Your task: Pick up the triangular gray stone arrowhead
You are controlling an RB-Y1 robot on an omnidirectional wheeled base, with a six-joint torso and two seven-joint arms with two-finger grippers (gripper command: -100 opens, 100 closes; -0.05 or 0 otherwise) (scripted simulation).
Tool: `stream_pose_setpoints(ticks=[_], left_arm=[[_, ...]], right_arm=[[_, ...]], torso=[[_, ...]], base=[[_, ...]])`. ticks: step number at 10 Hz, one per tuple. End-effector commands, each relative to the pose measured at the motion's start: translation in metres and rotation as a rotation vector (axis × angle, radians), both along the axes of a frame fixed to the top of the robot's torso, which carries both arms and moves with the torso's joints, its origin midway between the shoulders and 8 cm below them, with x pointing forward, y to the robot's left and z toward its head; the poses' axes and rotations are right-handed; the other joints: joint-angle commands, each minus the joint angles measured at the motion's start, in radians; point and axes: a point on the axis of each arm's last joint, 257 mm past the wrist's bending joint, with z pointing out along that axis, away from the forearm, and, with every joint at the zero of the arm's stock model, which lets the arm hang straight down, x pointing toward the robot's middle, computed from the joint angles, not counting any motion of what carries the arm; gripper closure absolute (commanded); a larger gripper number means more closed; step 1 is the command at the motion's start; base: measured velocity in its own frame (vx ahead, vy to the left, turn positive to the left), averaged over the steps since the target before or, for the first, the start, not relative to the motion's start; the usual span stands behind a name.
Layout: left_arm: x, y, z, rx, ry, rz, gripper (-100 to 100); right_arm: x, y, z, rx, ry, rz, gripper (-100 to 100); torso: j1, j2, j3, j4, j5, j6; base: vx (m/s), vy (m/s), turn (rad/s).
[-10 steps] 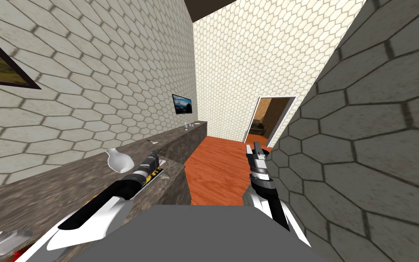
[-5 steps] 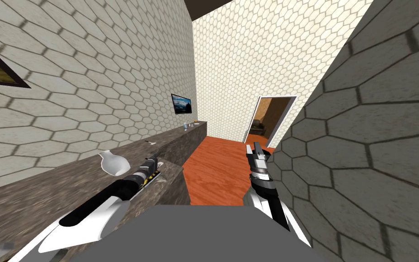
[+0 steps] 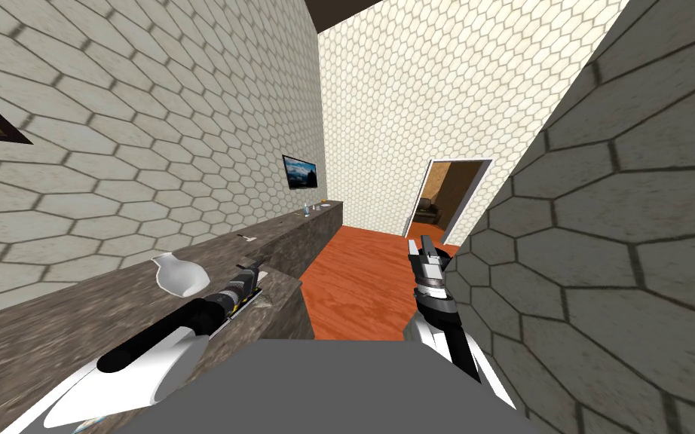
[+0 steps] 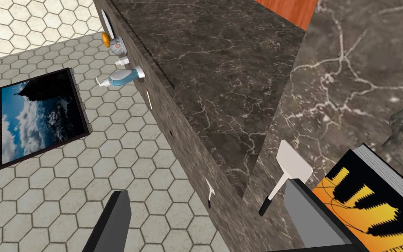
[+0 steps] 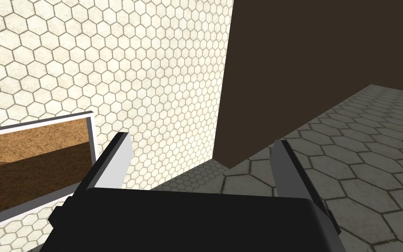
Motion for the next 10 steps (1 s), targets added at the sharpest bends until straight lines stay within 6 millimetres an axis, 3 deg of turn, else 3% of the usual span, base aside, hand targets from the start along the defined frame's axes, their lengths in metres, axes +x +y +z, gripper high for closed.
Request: stream_pose_setpoints(ticks=[1,10], left_arm=[[-0.004,0.003,-0.009,-0.004,0.04,0.007,-100],[-0.044,0.023,-0.059,-0.009,0.3,0.045,-100]], right_arm=[[0.0,0.0,0.0,0.0,0.0,0.0,0],[0.0,0.0,0.0,0.0,0.0,0.0,0]], torso=[[0.0,0.0,0.0,0.0,0.0,0.0],[0.0,0.001,0.0,0.0,0.0,0.0]], base=[[0.024,-0.007,0.002],[0.03,-0.006,-0.01]])
